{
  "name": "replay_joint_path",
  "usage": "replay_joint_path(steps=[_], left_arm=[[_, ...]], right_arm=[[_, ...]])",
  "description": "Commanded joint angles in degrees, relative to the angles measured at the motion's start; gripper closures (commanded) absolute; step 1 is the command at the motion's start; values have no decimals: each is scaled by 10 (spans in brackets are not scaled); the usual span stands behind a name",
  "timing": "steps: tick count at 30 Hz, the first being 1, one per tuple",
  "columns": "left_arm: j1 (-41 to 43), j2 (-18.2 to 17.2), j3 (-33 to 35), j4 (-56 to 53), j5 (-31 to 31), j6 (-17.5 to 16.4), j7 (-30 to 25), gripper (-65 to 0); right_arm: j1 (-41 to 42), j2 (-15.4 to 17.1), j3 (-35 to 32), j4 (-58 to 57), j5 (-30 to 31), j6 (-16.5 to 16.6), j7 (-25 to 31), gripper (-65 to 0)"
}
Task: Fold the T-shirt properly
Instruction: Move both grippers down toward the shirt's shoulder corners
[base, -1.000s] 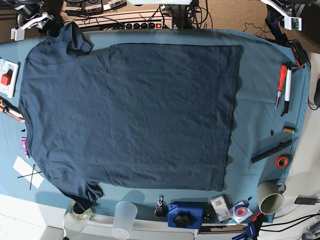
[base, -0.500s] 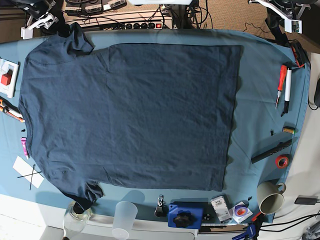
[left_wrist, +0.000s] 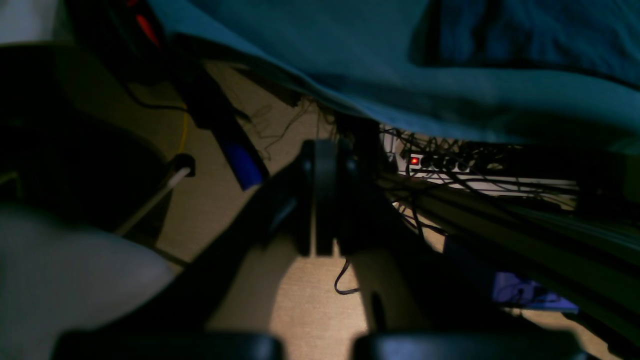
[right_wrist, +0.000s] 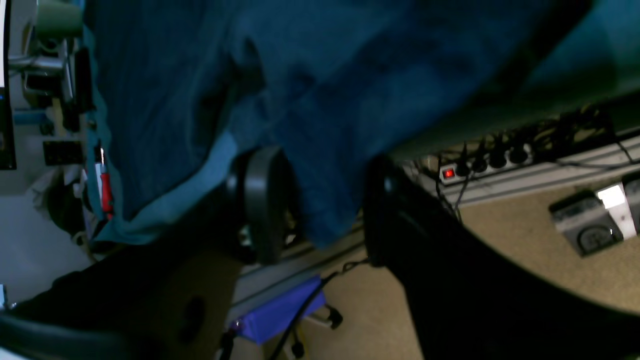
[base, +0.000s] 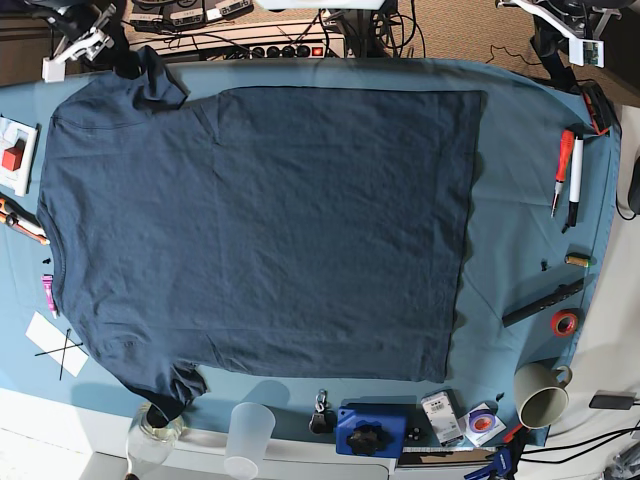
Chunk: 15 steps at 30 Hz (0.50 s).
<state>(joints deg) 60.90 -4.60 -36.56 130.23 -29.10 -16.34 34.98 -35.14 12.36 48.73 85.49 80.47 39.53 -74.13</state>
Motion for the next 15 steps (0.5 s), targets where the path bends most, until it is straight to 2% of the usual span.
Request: replay_joint_path(steps=[1,8,9,12,15], left_arm=[[8,-2,-4,9,-6,-2,-12,0],[8,-2,-4,9,-6,-2,-19,0],[8,-2,-4,9,-5,-2,-26,0],[0,-2,-4,9,-5,-2,-40,0],[-25,-2,-4,9,-5,-7,-40,0]], right_arm=[[1,10,4,8,21,5,6,-237],[17,12,4,8,26,5,6,-237],[18,14,4,8,26,5,7,-221],[18,23,4,8,20,5,13,-105],[18,30,4,8,7,5,13,-22]])
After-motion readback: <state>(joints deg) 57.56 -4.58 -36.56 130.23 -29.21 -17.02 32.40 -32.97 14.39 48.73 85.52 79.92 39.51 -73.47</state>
